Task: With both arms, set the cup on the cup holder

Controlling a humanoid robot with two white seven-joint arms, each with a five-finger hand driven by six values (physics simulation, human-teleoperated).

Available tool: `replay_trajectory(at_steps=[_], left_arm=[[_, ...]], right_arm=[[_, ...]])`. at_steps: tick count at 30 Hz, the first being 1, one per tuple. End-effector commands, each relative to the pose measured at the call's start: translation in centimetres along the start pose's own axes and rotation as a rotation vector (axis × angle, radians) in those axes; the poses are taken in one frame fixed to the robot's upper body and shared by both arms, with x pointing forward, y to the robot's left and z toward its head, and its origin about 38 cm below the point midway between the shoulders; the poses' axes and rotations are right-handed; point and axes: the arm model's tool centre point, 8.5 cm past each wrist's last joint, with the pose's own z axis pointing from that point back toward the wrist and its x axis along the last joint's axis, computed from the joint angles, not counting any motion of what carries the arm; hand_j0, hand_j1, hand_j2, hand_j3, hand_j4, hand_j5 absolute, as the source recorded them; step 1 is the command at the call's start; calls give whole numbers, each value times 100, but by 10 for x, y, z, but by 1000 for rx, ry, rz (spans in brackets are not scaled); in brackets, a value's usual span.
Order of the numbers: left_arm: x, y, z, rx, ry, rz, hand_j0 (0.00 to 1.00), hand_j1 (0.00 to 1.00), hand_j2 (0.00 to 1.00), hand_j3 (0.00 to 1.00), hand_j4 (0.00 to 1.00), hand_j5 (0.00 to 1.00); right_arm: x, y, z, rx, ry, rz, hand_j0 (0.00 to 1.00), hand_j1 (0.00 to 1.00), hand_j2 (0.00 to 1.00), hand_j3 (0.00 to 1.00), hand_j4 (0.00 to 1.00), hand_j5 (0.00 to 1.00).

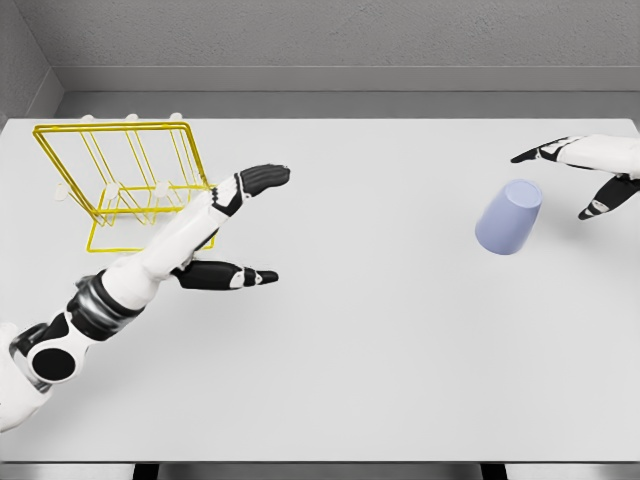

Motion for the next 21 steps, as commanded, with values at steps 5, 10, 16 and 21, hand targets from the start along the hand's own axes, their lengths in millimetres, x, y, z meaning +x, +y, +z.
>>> replay_trajectory(at_steps=[5, 10, 16, 21], left_arm=[[-11, -45, 8, -166, 68, 180, 100, 100, 100, 100, 100, 100], [-39, -52, -4, -212, 110, 207, 100, 100, 100, 100, 100, 100], [-29, -51, -34, -176, 44, 323, 100, 100, 100, 100, 100, 100], [-32, -45, -26, -155, 49, 341, 100, 100, 100, 100, 100, 100]], right_arm=[[0, 0, -1, 1, 1, -3, 100, 100, 100, 100, 100, 100], [0, -4, -2, -107, 2, -2, 100, 100, 100, 100, 100, 100], [2, -6, -2, -97, -1, 14, 100, 100, 100, 100, 100, 100], [11, -4, -18, -65, -18, 50, 100, 100, 100, 100, 100, 100]])
